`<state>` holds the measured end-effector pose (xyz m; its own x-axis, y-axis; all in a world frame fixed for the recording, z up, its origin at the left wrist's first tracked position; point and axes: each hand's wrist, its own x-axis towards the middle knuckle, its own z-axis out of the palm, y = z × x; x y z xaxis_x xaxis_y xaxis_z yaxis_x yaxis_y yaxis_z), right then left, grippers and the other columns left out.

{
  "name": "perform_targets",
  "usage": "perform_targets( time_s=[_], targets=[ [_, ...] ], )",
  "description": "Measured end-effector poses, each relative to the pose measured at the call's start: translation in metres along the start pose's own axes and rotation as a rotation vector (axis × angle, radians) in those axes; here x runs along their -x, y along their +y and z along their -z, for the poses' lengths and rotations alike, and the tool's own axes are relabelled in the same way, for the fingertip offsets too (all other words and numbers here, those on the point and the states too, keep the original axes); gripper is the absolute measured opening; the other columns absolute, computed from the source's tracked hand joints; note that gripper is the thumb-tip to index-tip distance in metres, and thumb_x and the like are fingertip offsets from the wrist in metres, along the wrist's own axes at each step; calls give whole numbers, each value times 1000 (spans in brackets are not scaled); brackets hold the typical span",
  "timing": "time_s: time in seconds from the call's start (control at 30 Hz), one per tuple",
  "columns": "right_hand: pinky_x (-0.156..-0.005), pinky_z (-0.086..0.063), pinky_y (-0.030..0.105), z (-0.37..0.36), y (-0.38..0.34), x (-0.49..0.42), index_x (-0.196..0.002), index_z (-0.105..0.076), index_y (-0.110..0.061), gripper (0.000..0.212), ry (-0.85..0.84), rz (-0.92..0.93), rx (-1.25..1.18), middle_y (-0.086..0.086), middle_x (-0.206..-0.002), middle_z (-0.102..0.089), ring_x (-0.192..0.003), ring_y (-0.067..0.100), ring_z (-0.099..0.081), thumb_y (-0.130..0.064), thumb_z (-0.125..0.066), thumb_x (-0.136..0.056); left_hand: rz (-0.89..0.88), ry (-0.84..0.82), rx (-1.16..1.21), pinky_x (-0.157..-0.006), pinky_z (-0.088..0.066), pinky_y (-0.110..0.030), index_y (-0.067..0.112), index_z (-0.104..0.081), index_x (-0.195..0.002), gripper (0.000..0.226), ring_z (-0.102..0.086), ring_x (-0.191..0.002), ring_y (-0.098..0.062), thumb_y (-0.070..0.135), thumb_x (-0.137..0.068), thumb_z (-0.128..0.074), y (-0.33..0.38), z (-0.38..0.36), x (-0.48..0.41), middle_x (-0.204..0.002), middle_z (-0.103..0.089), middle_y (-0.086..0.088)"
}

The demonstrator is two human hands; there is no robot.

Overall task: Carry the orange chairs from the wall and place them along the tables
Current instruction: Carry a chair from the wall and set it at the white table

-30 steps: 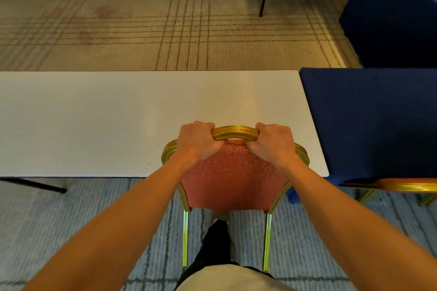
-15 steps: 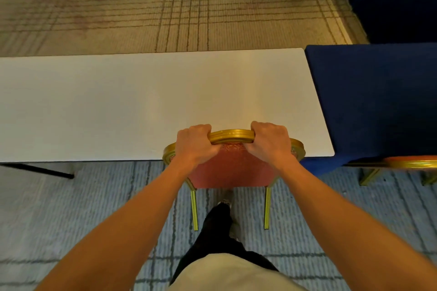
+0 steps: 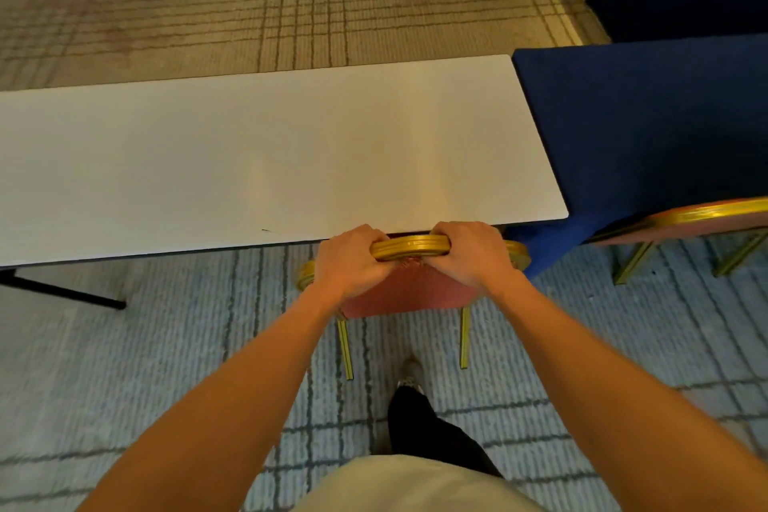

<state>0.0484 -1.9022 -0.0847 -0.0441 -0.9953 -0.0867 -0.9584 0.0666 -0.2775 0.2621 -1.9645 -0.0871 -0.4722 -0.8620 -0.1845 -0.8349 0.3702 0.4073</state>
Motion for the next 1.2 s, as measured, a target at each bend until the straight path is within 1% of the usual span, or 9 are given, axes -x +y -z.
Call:
perform_targets(
  time_s=[0.13, 0.4, 0.57, 0.73, 0.87, 0.93, 1.0, 1.1, 1.2],
  targets=[
    [-72, -50, 35, -17, -7, 47, -110, -69, -37, 47, -87, -32, 56, -7, -95, -74, -87, 19, -68, -73, -56, -84, -41, -130, 35, -74, -56, -37, 52, -68, -103, 40, -67, -88, -11, 82, -79, -54, 0, -14, 46, -92, -73, 16],
    [-80, -48, 38, -66, -14, 146, -118, -66, -43, 54, -245, -83, 80, -8, -104, -73, -98, 22, -67, -80, -52, -81, 39, -495, 32, -84, -57, -40, 61, -51, -133, 54, -65, -100, -17, 76, -82, -57, 6, -71, 122, -112, -70, 17],
    [-91, -46, 44, -94, -17, 195, -115, -64, -42, 41, -288, -91, 69, -10, -101, -71, -100, 21, -66, -66, -52, -83, 119, -574, -70, -89, -56, -43, 57, -38, -145, 63, -65, -93, -20, 55, -85, -59, 6, -111, 163, -107, -69, 10],
    [-90, -43, 42, -97, -18, 200, -104, -64, -35, 42, -294, -137, 63, -8, -97, -70, -97, 22, -64, -70, -55, -82, 239, -500, -61, -92, -55, -41, 48, -54, -133, 50, -65, -99, -20, 53, -84, -63, 11, -117, 174, -107, -70, 11],
    [-94, -39, 42, -102, -23, 217, -108, -61, -30, 35, -237, -180, -14, -5, -108, -66, -109, 23, -59, -55, -60, -84, 355, -391, 113, -100, -47, -45, 41, -62, -123, 45, -60, -108, -25, 26, -81, -60, 20, -122, 197, -107, -66, 7],
    [-106, -34, 41, -105, -26, 234, -123, -59, -28, 42, -192, -161, -109, -6, -121, -60, -121, 21, -52, -45, -62, -84, 466, -249, 377, -80, -55, -37, 43, -63, -118, 45, -59, -111, -33, 26, -76, -55, 21, -129, 215, -115, -64, 0],
    [-115, -27, 44, -107, -30, 250, -134, -54, -24, 51, -148, -141, -222, -5, -132, -55, -130, 20, -43, -40, -63, -86, 580, -73, 668, -61, -51, -30, 40, -62, -113, 36, -62, -101, -32, 23, -82, -55, 27, -134, 228, -126, -60, -9],
    [-112, -34, 40, -101, -46, 271, -131, -58, -18, 43, 55, -237, -516, -2, -133, -55, -129, 19, -43, -32, -62, -90, 647, 171, 958, -87, -52, -36, 25, -64, -113, 25, -58, -108, -21, 9, -96, -55, 50, -135, 242, -138, -55, -8],
    [-94, -37, 26, -93, -68, 290, -110, -61, -21, 16, 234, -474, -781, -5, -121, -53, -117, 12, -45, -24, -61, -94, 826, 390, 1108, -78, -51, -34, 18, -63, -115, 18, -60, -88, -15, 14, -101, -53, 70, -133, 256, -115, -65, -5]
  ],
)
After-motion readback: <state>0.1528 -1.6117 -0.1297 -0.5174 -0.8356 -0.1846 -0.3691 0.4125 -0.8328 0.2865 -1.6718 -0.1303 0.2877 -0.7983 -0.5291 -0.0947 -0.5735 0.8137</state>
